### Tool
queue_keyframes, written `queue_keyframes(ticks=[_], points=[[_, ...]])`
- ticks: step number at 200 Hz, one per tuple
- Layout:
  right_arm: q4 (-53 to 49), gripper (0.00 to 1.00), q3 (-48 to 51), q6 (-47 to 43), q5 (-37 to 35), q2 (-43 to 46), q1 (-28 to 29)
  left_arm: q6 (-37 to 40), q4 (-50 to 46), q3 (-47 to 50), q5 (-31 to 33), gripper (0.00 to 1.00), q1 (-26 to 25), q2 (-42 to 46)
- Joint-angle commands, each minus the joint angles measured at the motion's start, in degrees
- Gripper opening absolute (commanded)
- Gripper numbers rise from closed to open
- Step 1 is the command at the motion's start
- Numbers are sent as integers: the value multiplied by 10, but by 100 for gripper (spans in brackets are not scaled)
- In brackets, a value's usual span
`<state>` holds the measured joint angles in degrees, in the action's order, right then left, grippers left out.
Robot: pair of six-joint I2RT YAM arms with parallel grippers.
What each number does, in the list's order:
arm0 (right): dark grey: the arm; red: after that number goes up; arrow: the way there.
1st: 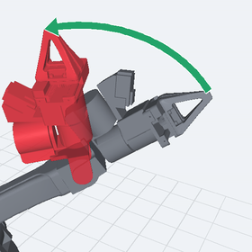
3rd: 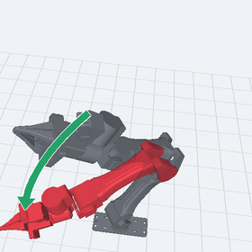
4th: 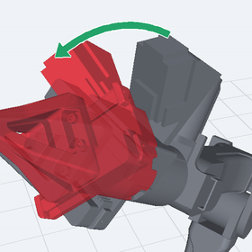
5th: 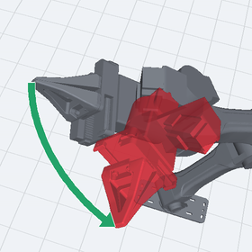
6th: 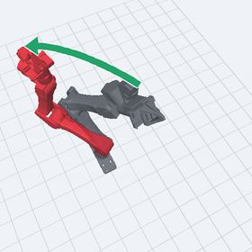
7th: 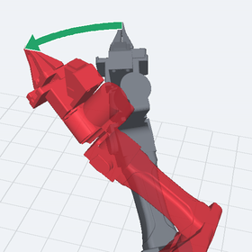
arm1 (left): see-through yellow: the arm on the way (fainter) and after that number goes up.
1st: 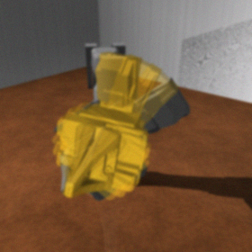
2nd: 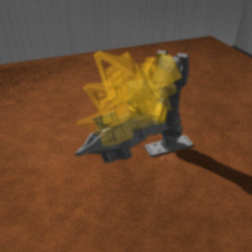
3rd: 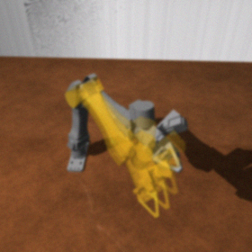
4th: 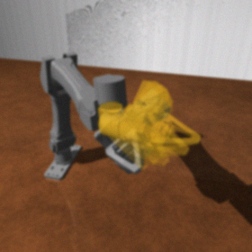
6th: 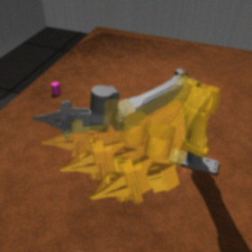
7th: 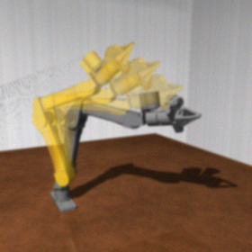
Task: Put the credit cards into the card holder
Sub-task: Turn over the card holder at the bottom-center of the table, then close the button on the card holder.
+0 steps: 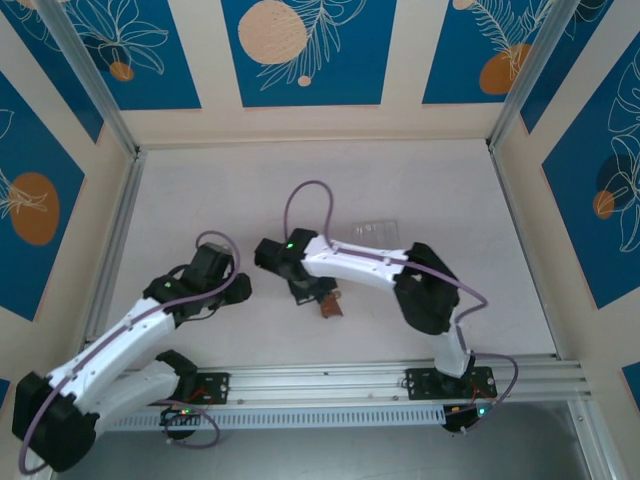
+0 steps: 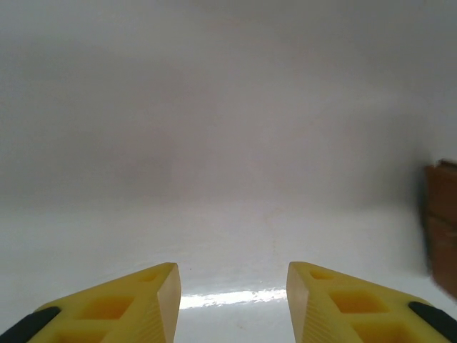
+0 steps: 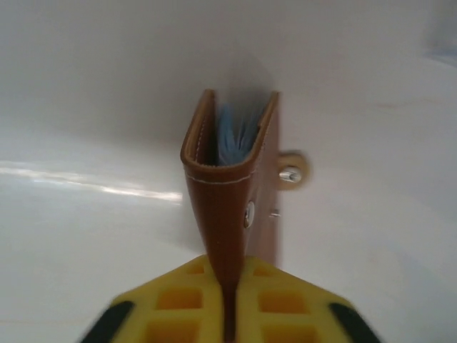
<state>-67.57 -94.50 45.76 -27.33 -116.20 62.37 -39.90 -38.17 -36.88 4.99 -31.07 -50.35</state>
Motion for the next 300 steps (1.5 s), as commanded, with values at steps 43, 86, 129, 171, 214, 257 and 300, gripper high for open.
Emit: queue_keyframes(ticks=[43, 86, 129, 171, 214, 257, 300], points=[[128, 36, 19, -83, 155, 82, -40, 5, -48, -7, -1, 43, 22, 17], [170, 39, 199, -95, 163, 199, -136, 68, 42, -75, -110, 31, -5, -100], [267, 40, 307, -101, 248, 230, -194, 90, 95, -159, -148, 24, -76, -252], [335, 39, 343, -100, 322, 214, -224, 93, 121, -173, -148, 19, -98, -343], [347, 34, 353, -102, 342, 188, -232, 101, 147, -162, -152, 18, -112, -416], [347, 33, 363, -102, 359, 180, -234, 93, 180, -139, -149, 17, -125, -461], [356, 28, 382, -100, 381, 204, -237, 82, 199, -116, -134, 16, -132, -467]])
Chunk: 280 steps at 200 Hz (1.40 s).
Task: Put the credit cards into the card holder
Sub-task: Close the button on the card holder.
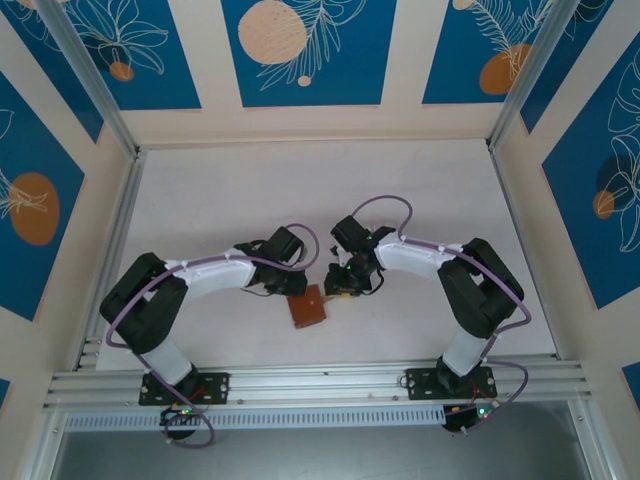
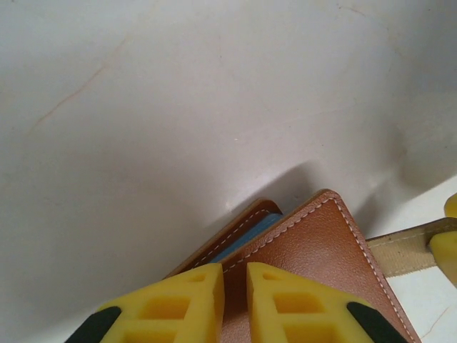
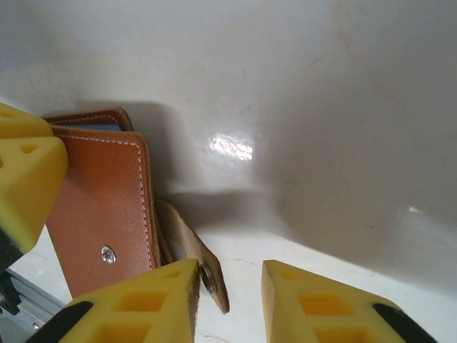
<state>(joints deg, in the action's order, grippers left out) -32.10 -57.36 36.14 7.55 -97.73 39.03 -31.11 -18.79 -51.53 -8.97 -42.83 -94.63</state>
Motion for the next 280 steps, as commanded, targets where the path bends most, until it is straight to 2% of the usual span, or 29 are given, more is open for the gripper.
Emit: queue_keyframes(ticks=[1, 120, 164, 183, 208, 239, 280], points=[[2, 28, 11, -4, 33, 20, -4, -6, 5, 31, 5, 16, -14, -23], [20, 18, 10, -3, 64, 16, -11, -17, 15, 54, 12, 16, -21, -10], [24, 6, 12, -1, 72, 24, -11, -16, 12, 53, 11, 16, -22, -2], [26, 0, 11, 0, 75, 28, -11, -11, -7, 43, 16, 16, -22, 28], [27, 0, 10, 0, 76, 25, -11, 5, -59, 24, 40, 20, -22, 97], [26, 0, 8, -2, 79, 21, -11, 4, -91, 37, 12, 22, -22, 172], [23, 0, 5, -2, 80, 24, -9, -16, -85, 90, -14, 22, -37, 216]])
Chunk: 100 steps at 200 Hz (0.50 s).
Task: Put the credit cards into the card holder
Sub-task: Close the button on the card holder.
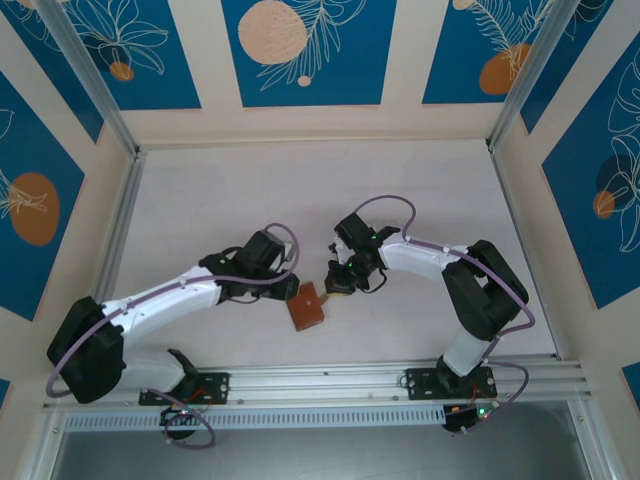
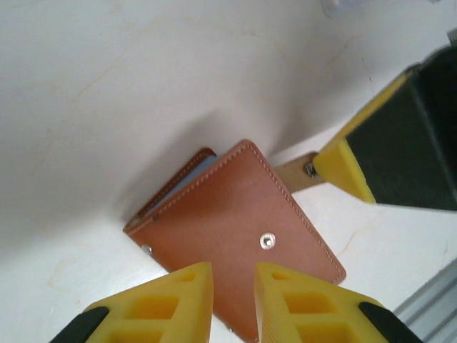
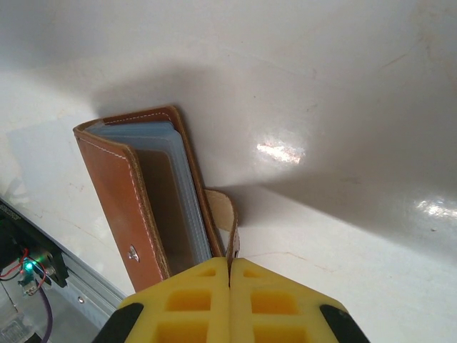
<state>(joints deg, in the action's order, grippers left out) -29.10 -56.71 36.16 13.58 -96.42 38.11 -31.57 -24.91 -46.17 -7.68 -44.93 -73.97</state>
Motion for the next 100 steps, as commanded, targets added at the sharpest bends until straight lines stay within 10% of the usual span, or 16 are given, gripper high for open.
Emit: queue_keyframes(ticks=[1, 100], points=[[-7, 0, -2, -3, 20, 10, 0, -12, -23, 37, -27, 22, -16, 9], [-14, 11, -17, -6, 38, 15, 0, -42, 69, 67, -19, 20, -47, -101]])
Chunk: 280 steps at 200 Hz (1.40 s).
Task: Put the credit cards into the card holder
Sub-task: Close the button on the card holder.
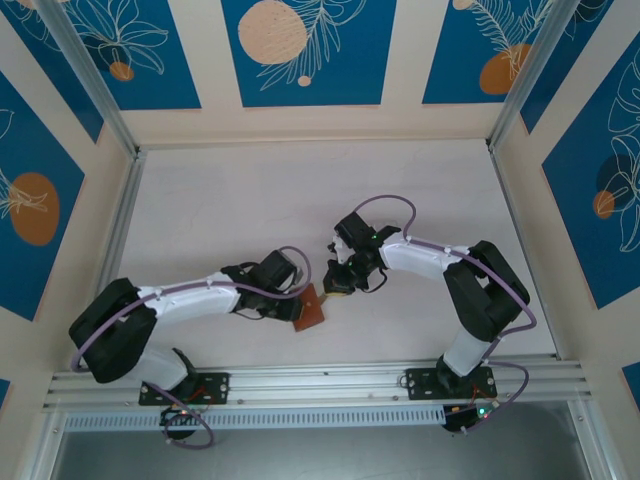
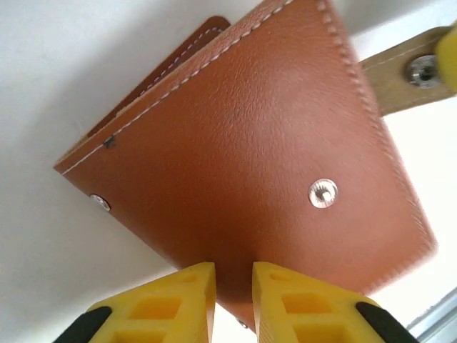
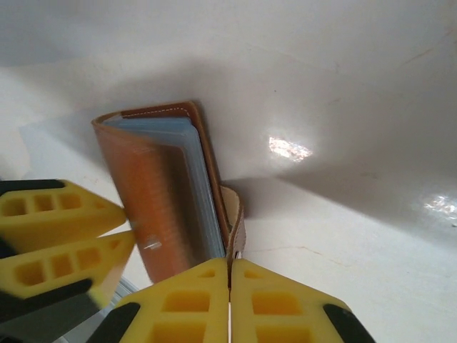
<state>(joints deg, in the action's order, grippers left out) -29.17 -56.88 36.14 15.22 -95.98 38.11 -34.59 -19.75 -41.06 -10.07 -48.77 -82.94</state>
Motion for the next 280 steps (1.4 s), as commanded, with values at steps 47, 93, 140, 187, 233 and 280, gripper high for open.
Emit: queue_keyframes(ticks=[47, 93, 140, 187, 233, 280], points=[[-11, 7, -16, -4, 28, 5, 0, -15, 27, 32, 15, 20, -10, -21], [-7, 0, -20, 1, 45, 17, 3, -18, 36, 36, 17, 19, -11, -32], [3, 0, -38, 6, 56, -12, 25, -22, 45, 40, 16, 19, -12, -34], [-10, 0, -70, 10, 24, -68, 65, -26, 55, 43, 14, 19, -13, -39], [-39, 0, -89, 9, -9, -101, 86, -30, 60, 49, 15, 19, -13, -36], [-51, 0, -81, 8, -17, -91, 90, -33, 69, 51, 13, 19, -13, -41]])
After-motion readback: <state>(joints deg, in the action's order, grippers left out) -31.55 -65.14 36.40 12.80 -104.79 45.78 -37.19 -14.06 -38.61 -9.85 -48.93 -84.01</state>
